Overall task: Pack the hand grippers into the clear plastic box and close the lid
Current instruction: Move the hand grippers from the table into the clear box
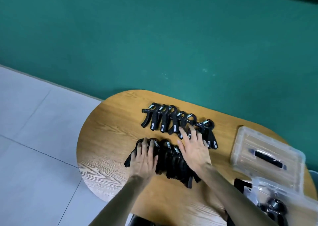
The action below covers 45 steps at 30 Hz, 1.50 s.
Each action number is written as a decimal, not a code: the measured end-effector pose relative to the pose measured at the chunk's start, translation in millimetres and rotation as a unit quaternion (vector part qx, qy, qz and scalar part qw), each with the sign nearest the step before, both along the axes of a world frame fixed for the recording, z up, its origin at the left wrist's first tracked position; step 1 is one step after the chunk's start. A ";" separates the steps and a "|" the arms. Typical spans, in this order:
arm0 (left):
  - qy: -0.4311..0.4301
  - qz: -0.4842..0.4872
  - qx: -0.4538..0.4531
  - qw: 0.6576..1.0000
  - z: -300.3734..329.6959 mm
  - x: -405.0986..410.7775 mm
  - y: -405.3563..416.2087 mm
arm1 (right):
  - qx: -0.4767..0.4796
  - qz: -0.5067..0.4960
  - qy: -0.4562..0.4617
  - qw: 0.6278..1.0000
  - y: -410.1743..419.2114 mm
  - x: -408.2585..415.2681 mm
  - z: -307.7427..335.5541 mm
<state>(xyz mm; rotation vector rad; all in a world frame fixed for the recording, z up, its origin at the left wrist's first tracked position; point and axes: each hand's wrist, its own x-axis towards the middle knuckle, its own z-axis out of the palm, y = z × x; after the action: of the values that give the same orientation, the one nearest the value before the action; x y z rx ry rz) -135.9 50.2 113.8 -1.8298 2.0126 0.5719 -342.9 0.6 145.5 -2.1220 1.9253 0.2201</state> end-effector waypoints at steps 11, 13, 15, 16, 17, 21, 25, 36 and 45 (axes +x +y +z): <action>0.036 0.035 0.023 0.998 -89.8 39.3 -14.0 | -0.034 0.082 -0.026 0.996 -68.9 64.1 -85.4; 0.054 0.043 0.023 0.997 -103.2 45.5 -12.9 | -0.036 0.080 -0.031 0.996 -81.4 77.5 -97.1; 0.072 0.054 0.017 0.996 -111.5 49.1 -12.7 | -0.051 0.086 -0.031 0.995 -91.7 92.3 -109.2; 0.080 0.061 0.013 0.995 -114.4 50.1 -13.2 | -0.058 0.090 -0.030 0.994 -96.1 99.9 -115.3; 0.085 0.065 0.008 0.994 -114.7 50.1 -15.2 | -0.063 0.092 -0.031 0.993 -100.4 106.6 -119.1; 0.101 0.075 -0.009 0.992 -121.3 48.5 -18.6 | -0.075 0.076 -0.033 0.994 -115.4 135.0 -138.3; 0.098 0.097 -0.020 0.990 -123.5 46.3 -16.4 | -0.067 0.038 0.002 0.997 -125.3 157.5 -150.6; 0.126 0.093 -0.024 0.987 -126.2 57.5 -13.9 | -0.001 -0.005 0.033 0.999 -136.4 187.1 -159.5; 0.132 0.105 -0.020 0.985 -126.9 55.0 -14.4 | -0.036 0.026 0.014 0.999 -134.9 182.6 -159.9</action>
<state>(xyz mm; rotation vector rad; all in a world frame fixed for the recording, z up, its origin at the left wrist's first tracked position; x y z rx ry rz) -80.9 35.8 -13.0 -2.1024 2.0144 0.8822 -160.3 -134.3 -14.4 -2.2291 1.9222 0.1940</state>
